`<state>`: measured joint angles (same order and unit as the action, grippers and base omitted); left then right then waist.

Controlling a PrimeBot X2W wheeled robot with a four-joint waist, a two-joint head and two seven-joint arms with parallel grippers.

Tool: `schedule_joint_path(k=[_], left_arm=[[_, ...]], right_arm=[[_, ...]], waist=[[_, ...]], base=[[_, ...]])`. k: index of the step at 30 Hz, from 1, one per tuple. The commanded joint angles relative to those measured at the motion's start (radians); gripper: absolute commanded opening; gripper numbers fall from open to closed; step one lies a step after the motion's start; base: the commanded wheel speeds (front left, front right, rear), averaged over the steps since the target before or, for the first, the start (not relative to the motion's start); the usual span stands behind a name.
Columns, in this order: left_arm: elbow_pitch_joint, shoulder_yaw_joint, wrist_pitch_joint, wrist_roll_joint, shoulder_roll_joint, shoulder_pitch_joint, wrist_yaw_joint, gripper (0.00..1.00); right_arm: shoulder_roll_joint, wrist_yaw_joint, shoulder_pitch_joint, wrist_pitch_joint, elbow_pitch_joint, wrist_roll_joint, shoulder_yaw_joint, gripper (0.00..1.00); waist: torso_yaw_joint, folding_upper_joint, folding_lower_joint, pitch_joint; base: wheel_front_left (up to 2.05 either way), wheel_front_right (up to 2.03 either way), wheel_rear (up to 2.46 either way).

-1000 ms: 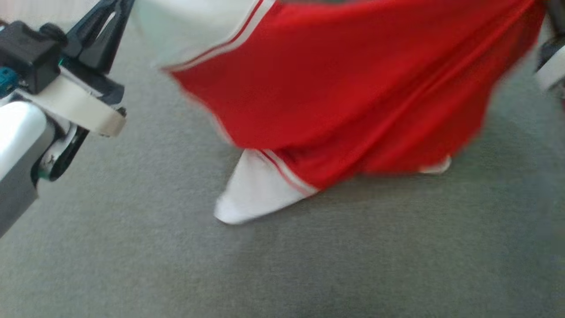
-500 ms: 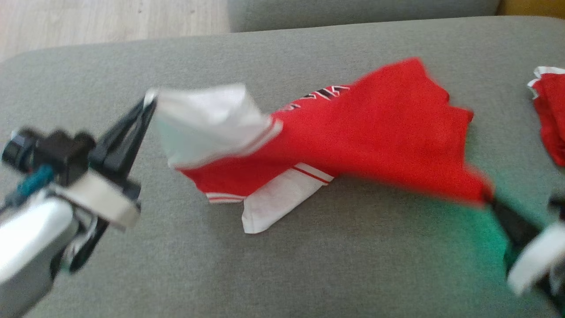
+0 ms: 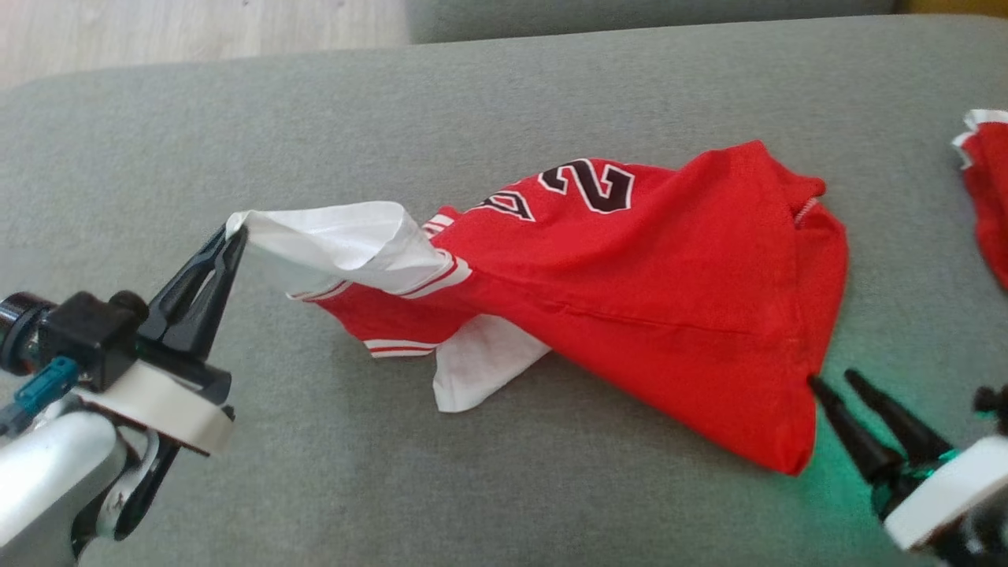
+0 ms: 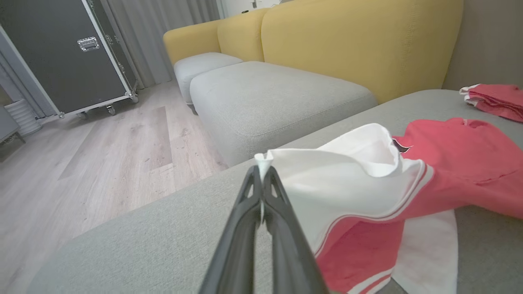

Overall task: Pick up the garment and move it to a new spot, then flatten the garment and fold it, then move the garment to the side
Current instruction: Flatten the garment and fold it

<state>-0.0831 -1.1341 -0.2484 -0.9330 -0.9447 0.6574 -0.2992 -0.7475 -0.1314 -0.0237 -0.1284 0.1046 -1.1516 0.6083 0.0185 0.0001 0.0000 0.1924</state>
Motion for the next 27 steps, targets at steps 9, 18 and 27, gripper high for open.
schedule_joint_path(k=[9, 18, 27], left_arm=[[0.036, 0.061, -0.011, 0.025, 0.005, 0.071, 0.024, 0.0], [0.062, 0.06, -0.011, 0.032, 0.034, 0.092, 0.044, 0.0], [0.074, 0.06, -0.011, 0.029, 0.037, 0.093, 0.048, 0.0]], right_arm=[[-0.025, 0.001, -0.059, 0.086, -0.005, -0.133, -0.043, 1.0], [0.032, 0.001, -0.128, 0.125, 0.098, -0.155, 0.009, 0.99], [0.032, 0.001, -0.14, 0.093, 0.091, -0.191, 0.025, 0.0]], waist=[[0.06, -0.0001, 0.0, 0.044], [0.077, -0.0001, 0.0, 0.053], [0.068, -0.0001, 0.0, 0.041]], base=[[0.0, 0.0, 0.0], [0.0, 0.0, 0.0], [0.0, 0.0, 0.0]])
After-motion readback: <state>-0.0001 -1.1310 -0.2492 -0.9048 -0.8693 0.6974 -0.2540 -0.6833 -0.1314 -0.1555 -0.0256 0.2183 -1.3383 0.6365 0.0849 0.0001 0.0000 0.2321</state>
